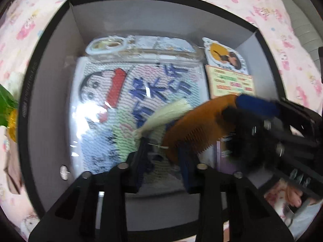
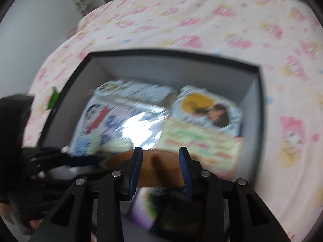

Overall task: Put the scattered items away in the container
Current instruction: 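Press the comb down inside the box and open the left gripper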

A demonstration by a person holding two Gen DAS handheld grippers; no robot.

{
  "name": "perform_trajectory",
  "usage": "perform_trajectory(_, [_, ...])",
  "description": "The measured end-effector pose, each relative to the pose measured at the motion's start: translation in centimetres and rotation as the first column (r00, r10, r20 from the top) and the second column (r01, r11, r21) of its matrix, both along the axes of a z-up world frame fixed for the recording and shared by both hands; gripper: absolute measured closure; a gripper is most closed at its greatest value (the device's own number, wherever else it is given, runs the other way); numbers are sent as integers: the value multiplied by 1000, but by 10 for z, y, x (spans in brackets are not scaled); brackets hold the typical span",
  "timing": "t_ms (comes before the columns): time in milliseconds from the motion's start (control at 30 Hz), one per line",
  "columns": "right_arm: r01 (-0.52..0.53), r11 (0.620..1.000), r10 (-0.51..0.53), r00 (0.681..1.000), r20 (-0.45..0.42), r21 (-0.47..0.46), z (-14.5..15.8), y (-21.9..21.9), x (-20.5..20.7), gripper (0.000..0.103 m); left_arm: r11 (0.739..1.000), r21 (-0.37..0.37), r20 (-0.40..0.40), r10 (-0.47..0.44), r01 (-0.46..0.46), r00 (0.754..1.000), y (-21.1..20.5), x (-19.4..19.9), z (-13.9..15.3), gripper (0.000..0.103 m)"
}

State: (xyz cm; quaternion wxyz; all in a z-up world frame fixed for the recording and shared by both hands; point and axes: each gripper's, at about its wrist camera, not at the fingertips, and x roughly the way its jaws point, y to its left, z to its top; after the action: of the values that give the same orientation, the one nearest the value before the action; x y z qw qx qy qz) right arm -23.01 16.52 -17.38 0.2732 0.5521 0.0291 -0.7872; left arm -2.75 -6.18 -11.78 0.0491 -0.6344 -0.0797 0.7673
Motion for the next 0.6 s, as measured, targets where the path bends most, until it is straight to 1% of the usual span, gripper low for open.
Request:
perform_trajectory(67, [-20,1000,20,999,34,-2,-6,-4,4,69,999,-27,-2,19,-19,1000,-10,5,5,74])
perform_trajectory(133, [-2,1000,2,1000,15,3,-5,-4,5,69,998,-51,-11,37,-37,999,-19,11,10,74])
perform_trajectory(200, [70,996,-66,995,-69,51,1,-3,6,69,998,-47,-30,45,-46,999,-26,18,16,75])
perform_trajectory(233, [124,987,-109,983,-145,104,4,-4,8,69,999,-25,-38,43,-44,998,-28,22,19,75])
perform_trajectory(267, [131,983,-108,979,-174,132,4,-6,9,69,999,-9,-37,41,-41,998,-29,25,21,75])
perform_trajectory(300, [119,983,-94,981,-172,140,3,-7,9,69,999,4,-29,37,-37,999,-30,28,23,75])
perform_trajectory(367, [89,989,-79,993,-90,114,-6,-8,8,69,1000,-6,-27,29,-29,999,-28,30,26,75])
perform_trajectory(433, [73,993,-71,997,-31,88,-12,-7,8,69,999,-17,-27,31,-32,999,-28,32,29,75])
perform_trajectory(467, [56,996,-56,998,1,71,-15,-7,9,69,999,-18,-27,37,-38,999,-28,32,31,72])
perform_trajectory(533, [37,998,-39,999,32,47,-16,-10,13,68,998,-41,-36,56,-57,998,-32,35,36,70])
perform_trajectory(600, [9,999,-11,999,44,36,-14,-12,17,68,996,-49,-38,67,-69,997,-37,38,39,69])
